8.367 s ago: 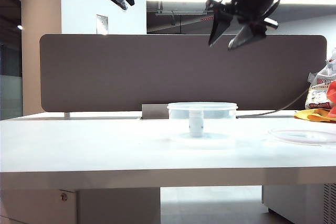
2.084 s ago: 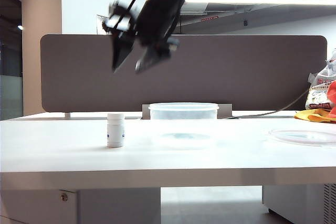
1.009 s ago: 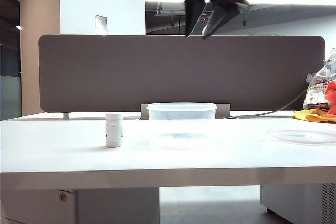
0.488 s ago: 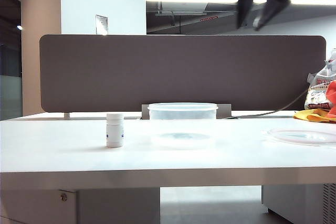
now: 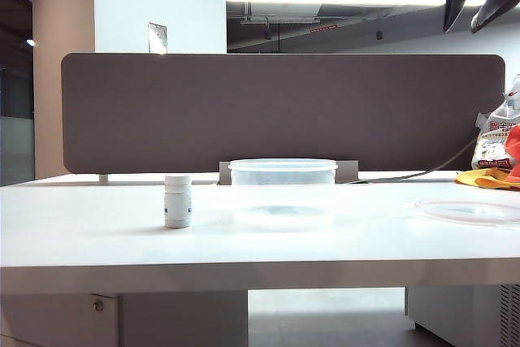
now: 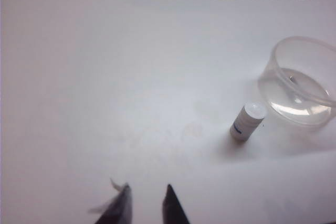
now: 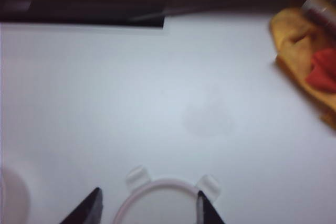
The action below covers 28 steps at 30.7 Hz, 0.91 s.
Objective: Remove the lid of the round box, pick up the small white medicine bottle inside, and place it on the table.
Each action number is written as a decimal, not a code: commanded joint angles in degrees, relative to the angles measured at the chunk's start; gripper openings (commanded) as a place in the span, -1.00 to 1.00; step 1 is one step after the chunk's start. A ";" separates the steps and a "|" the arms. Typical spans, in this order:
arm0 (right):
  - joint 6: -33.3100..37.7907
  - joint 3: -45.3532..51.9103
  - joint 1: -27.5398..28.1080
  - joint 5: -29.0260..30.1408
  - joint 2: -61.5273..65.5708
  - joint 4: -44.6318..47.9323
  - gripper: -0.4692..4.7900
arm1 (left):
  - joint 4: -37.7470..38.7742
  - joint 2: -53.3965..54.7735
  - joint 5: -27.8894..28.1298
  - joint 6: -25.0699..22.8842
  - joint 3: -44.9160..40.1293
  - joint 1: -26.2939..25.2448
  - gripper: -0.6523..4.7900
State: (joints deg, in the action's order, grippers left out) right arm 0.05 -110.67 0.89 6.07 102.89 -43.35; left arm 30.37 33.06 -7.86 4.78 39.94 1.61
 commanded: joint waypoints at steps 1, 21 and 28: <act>0.09 -0.31 0.85 0.48 -0.28 5.16 -0.52 | -3.15 -0.04 0.35 0.20 0.17 -0.13 -0.45; 3.13 5.51 3.02 0.28 -4.02 9.29 -0.84 | -9.60 0.04 4.85 0.00 0.15 -0.26 -0.45; 3.39 21.22 2.80 0.52 -16.59 20.52 -0.84 | -9.25 0.79 4.57 0.02 -0.02 -0.24 -0.45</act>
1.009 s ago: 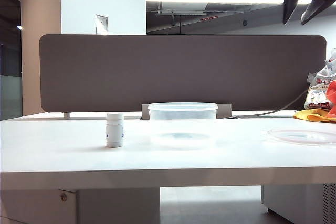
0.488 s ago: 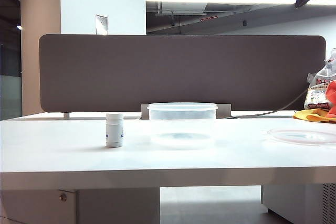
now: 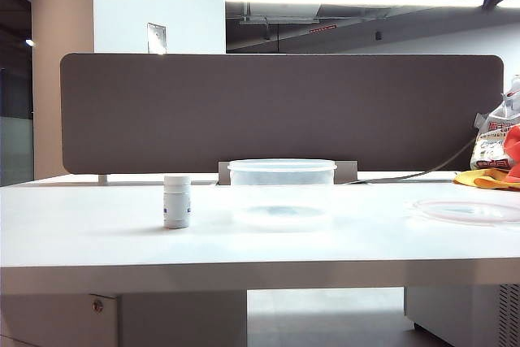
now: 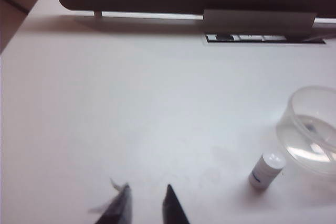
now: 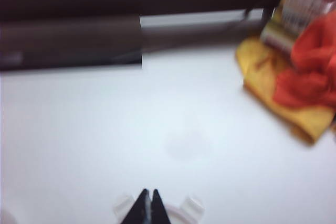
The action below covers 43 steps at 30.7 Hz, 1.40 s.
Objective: Remove the lid of the round box, pick up the small white medicine bottle inside, and place it on the table.
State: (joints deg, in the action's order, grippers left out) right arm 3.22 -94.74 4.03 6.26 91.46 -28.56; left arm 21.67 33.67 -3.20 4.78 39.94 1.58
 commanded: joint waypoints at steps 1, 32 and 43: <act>0.17 7.89 -0.42 0.66 -7.21 6.73 -0.84 | -0.59 0.17 -0.57 0.09 -0.28 -0.24 -0.45; 5.03 86.82 -1.14 9.33 -75.17 26.84 -0.84 | -8.07 -22.82 -6.05 5.05 -32.89 -0.07 -0.57; 6.01 93.22 -1.14 9.31 -82.51 24.17 -0.84 | -6.40 -31.93 -7.56 2.45 -37.68 -0.04 -0.57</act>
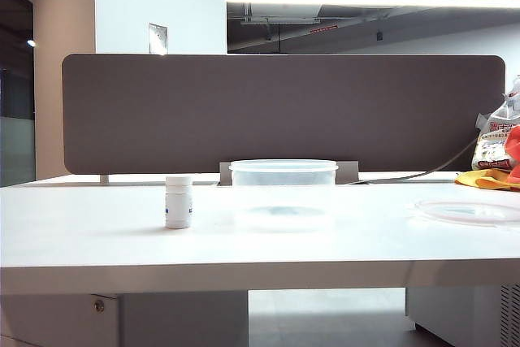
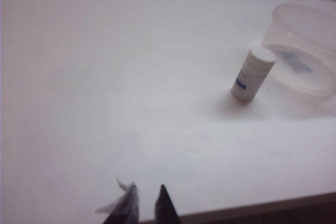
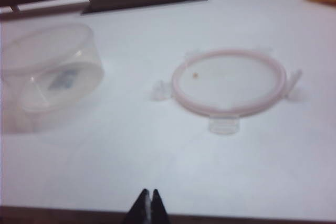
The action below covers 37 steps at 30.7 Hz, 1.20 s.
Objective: Remove the lid of the round box, pick up the small white medicine bottle inside, and place it on the table.
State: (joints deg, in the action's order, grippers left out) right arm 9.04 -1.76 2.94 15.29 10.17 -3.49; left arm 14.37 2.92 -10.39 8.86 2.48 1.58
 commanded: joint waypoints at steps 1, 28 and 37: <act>0.17 0.52 -0.04 0.11 -1.79 -1.44 -0.84 | 0.94 -1.53 -0.37 -2.03 -0.22 -0.07 -0.57; -0.90 1.46 0.00 -1.03 -3.74 -4.24 -0.84 | 0.96 -1.70 -1.22 -3.93 -0.22 -0.11 -0.55; -0.94 1.40 0.24 -1.05 -10.03 -1.25 -0.84 | 0.35 -2.73 -1.25 -3.96 -0.24 -0.24 -0.55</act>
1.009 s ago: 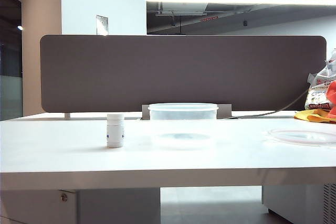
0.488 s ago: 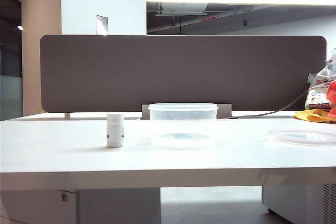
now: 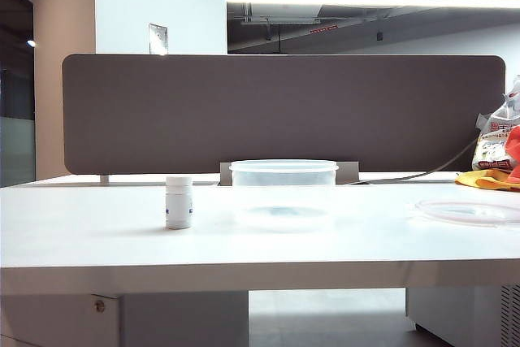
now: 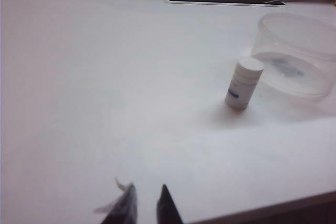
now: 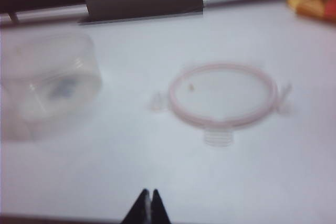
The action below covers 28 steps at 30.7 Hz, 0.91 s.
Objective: Remove the lid of the round box, pick up the small white medicine bottle inside, and place it on the table.
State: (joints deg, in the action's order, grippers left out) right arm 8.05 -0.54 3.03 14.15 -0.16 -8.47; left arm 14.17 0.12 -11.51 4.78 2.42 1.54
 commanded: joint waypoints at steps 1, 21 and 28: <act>0.04 0.15 0.17 -0.20 0.31 4.37 -0.84 | 0.52 0.07 -0.11 0.13 -0.20 -0.20 -0.55; 0.04 0.15 0.28 -0.26 0.33 4.28 -0.84 | -10.71 0.07 4.42 -6.36 -2.01 -6.64 -0.55; 0.04 0.15 0.28 -0.28 0.33 4.26 -0.84 | -15.54 0.07 11.47 -6.51 -2.01 -0.87 -0.55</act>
State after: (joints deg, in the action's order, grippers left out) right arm 8.10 -0.51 3.36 13.96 0.14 -5.02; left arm -0.40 0.16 -1.19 -1.56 0.43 0.62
